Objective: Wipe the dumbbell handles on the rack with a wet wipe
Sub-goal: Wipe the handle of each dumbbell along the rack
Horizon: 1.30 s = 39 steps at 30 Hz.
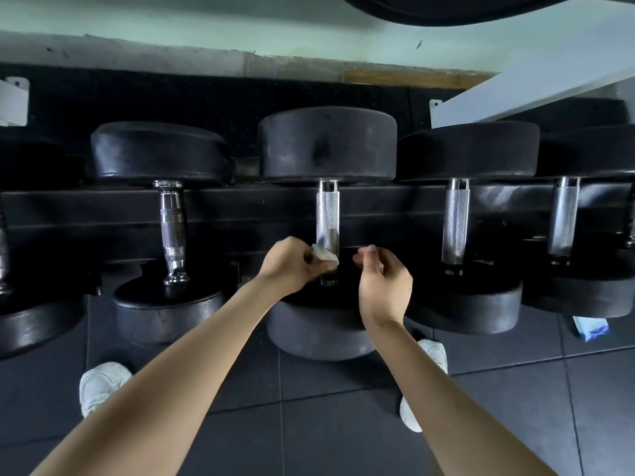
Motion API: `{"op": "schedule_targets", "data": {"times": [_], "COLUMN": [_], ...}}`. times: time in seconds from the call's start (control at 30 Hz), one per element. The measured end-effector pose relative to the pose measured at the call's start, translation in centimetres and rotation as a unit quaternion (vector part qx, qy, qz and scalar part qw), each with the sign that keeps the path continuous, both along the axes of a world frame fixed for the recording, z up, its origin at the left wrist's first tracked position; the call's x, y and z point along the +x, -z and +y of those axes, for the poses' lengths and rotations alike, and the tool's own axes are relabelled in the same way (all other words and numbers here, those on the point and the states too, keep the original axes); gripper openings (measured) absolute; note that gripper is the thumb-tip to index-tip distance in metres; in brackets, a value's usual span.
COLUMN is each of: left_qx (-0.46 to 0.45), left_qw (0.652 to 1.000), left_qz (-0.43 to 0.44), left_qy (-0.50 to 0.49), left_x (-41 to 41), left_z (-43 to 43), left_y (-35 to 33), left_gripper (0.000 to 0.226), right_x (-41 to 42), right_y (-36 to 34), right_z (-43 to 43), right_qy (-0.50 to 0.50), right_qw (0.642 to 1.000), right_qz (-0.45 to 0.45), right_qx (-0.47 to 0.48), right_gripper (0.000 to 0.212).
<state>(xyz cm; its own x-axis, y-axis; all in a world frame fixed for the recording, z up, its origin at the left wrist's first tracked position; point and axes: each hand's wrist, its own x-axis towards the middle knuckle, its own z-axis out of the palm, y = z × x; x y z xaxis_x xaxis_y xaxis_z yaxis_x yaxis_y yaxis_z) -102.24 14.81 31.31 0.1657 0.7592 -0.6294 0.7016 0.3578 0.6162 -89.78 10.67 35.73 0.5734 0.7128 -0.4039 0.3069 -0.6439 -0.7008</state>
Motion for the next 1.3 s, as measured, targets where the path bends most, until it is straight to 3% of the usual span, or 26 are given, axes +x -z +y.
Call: {"op": "schedule_targets", "data": {"times": [0.17,0.33,0.43,0.53,0.67,0.73,0.77,0.87,1.0,1.07,1.17,1.3], "left_qx": [0.015,-0.036,-0.049,-0.083,-0.099,-0.080,-0.055,0.001,0.008,0.008,0.005,-0.014], "left_qw": [0.998,0.969,0.952,0.913,0.884,0.872,0.876,0.897,0.877,0.883,0.899,0.929], "left_qz": [0.033,-0.168,-0.214,-0.274,-0.298,-0.306,-0.302,-0.300,-0.311,-0.302,-0.281,-0.255], "left_qy": [-0.051,-0.176,-0.213,-0.291,-0.347,-0.373,-0.371,-0.323,-0.366,-0.360,-0.337,-0.269], "left_x": [0.6,0.5,0.9,1.2,1.7,2.0,2.0,2.2,2.3,2.6,2.4,1.6], "left_z": [-0.9,0.7,0.9,0.5,0.5,1.6,2.4,4.5,5.0,4.8,4.3,3.6], "left_y": [-0.1,0.1,0.0,0.0,-0.1,-0.3,-0.5,-0.9,-0.8,-0.3,-0.3,-0.4], "left_gripper": [0.038,0.025,0.014,0.017,0.027,0.018,0.012,0.023,0.024,0.031,0.007,0.003], "right_x": [0.0,0.1,0.2,0.1,0.1,0.1,0.1,0.2,0.4,0.5,0.4,0.3], "right_y": [0.3,0.5,0.6,0.8,0.9,0.7,0.6,0.6,0.9,1.1,1.1,1.0], "right_z": [0.0,-0.1,0.0,-0.1,-0.2,-0.1,-0.1,-0.1,-0.2,-0.2,-0.1,0.0], "right_qy": [0.005,-0.004,-0.008,0.000,0.004,0.001,-0.002,0.000,0.003,0.002,0.001,0.000], "right_qw": [1.000,0.999,0.999,0.999,0.999,0.999,0.999,0.999,0.999,0.999,0.999,0.999], "right_qz": [-0.005,-0.017,-0.022,-0.017,-0.010,-0.005,-0.003,0.001,-0.007,-0.011,-0.025,-0.035], "right_qx": [0.012,0.027,0.034,0.038,0.043,0.047,0.047,0.047,0.045,0.046,0.039,0.025], "right_gripper": [0.024,0.024,0.025,0.024,0.024,0.029,0.031,0.029,0.026,0.024,0.022,0.021]}}
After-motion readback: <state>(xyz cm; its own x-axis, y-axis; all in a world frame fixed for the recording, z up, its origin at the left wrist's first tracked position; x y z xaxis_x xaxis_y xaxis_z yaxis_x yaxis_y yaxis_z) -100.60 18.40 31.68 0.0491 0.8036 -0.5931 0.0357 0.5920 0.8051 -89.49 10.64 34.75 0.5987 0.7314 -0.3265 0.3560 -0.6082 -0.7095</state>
